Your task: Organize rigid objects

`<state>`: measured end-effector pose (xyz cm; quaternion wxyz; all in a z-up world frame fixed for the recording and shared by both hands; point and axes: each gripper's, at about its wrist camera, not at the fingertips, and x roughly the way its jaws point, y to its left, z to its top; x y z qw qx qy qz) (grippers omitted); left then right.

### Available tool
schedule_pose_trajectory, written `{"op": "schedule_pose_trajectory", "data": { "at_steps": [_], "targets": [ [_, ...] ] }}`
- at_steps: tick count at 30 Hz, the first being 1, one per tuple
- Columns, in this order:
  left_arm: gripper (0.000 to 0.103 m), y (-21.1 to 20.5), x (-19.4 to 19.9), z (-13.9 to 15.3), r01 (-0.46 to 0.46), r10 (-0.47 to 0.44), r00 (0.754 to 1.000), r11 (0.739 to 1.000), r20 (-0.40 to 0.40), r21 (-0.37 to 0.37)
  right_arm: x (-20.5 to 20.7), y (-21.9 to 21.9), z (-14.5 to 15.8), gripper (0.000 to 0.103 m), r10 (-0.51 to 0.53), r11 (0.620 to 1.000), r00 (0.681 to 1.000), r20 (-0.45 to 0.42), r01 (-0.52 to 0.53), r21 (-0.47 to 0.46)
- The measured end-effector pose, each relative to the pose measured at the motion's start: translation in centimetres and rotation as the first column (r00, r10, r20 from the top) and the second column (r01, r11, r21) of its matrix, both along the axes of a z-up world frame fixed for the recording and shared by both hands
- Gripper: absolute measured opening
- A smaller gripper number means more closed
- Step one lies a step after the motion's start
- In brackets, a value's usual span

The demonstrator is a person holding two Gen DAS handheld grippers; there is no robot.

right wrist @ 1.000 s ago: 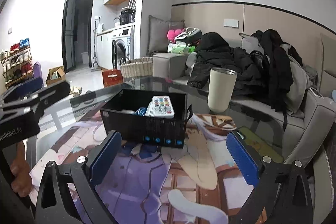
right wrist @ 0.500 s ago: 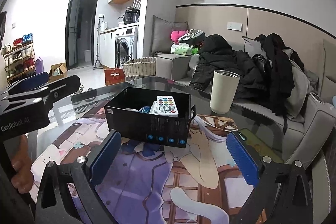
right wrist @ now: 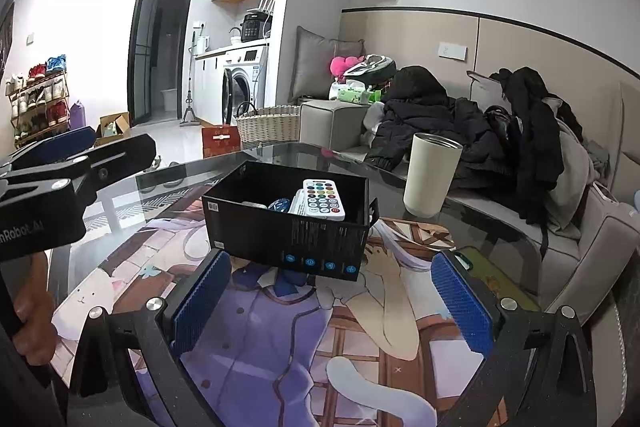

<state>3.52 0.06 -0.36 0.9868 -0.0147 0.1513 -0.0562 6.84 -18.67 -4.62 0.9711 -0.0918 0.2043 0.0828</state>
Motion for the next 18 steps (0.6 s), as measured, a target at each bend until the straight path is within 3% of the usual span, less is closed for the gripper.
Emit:
{"op": "schedule_pose_trajectory", "data": {
  "at_steps": [18],
  "targets": [
    [0.103,0.09,0.07,-0.40,-0.023,0.023,0.999,1.000,-0.022,0.000,0.82,0.23,-0.24,0.102,-0.016,1.000,1.000,-0.013,0.016,0.017]
  ]
}}
